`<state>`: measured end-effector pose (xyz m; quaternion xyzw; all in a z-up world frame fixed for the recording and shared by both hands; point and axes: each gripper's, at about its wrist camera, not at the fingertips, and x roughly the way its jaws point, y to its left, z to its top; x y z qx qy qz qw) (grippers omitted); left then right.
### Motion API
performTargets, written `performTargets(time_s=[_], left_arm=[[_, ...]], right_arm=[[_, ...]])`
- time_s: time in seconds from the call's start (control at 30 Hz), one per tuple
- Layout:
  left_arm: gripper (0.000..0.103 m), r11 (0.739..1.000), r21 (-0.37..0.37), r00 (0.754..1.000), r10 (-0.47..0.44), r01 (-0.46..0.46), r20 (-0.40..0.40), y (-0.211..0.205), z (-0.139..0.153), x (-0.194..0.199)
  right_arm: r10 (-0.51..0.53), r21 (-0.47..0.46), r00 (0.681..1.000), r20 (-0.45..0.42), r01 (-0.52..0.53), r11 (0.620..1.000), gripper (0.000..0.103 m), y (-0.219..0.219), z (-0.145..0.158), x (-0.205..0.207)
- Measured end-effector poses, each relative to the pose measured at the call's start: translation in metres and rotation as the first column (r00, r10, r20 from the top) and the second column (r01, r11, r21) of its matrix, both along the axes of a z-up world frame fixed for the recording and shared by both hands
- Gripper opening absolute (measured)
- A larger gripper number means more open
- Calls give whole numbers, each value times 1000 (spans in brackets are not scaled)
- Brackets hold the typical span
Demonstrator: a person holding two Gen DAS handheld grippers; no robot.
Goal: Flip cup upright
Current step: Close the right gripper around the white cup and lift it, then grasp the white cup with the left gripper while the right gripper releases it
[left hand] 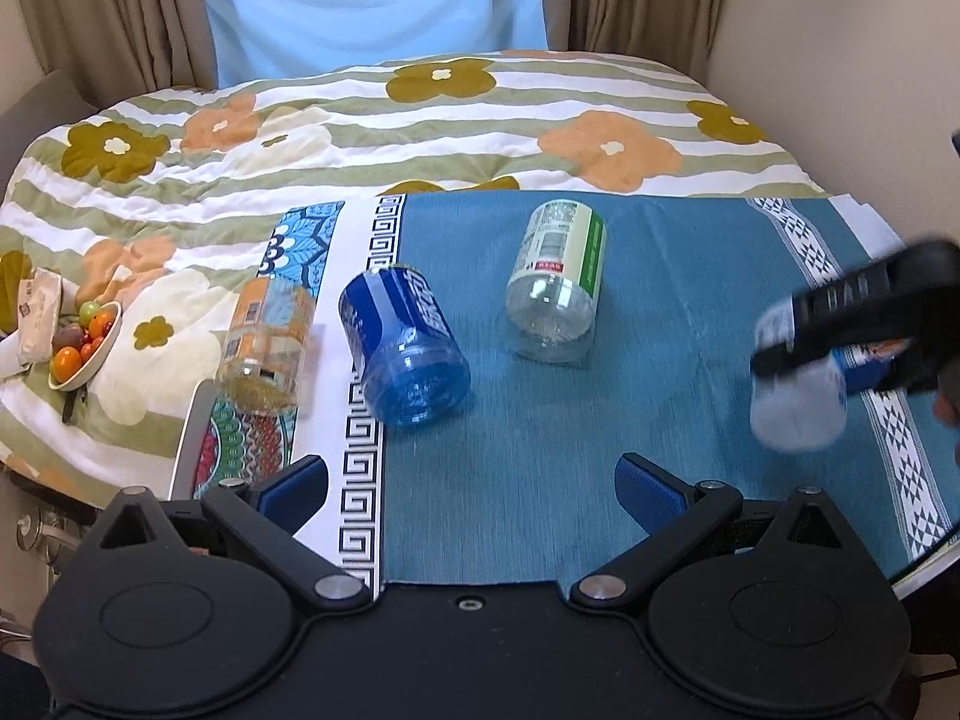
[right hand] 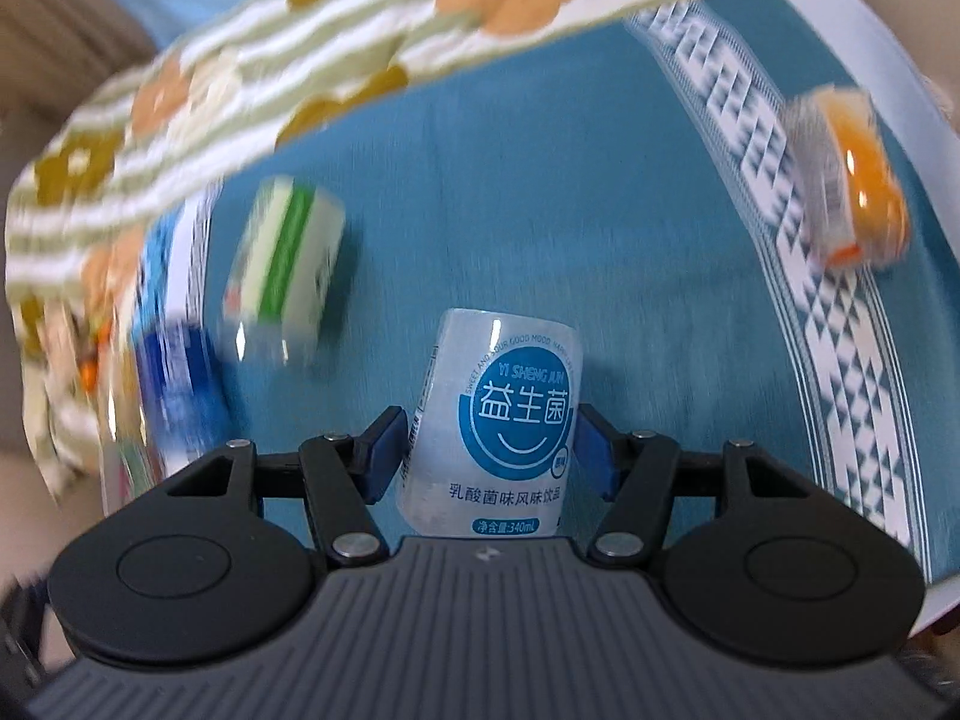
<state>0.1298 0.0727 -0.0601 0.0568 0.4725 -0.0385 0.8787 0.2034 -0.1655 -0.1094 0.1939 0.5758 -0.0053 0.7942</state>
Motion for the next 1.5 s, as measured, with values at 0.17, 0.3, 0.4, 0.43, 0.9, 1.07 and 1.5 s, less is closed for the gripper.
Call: performTargets(time_s=[0.17,0.3,0.4,0.43,0.9,1.07,1.5], left_arm=[[103,1000,-7,1000,16,-16,-12,0,-4,-12],[103,1000,-11,999,20,-20,-26,-2,-8,-21],[103,1000,-7,999,18,-18,-30,-4,-10,-24],[103,1000,-6,999,19,-19,-30,-4,-10,-25],[103,1000,-3,999,20,-20,-26,-4,-10,-29],[103,1000,-4,999,20,-20,-26,-4,-10,-28],[103,1000,-3,1000,15,-15,-20,-11,-4,-29]], right_arm=[[90,-78,995,-33,-93,993,75,8,-12,-23],[127,-90,989,-77,-134,987,76,7,-27,-26],[139,-101,987,-80,-147,984,77,8,-34,-28],[142,-104,987,-76,-150,983,77,8,-34,-29],[114,-75,989,-99,-122,990,99,5,-37,-26],[105,-67,989,-104,-112,991,100,4,-38,-26],[93,-71,991,-99,-100,992,100,-1,-35,-29]])
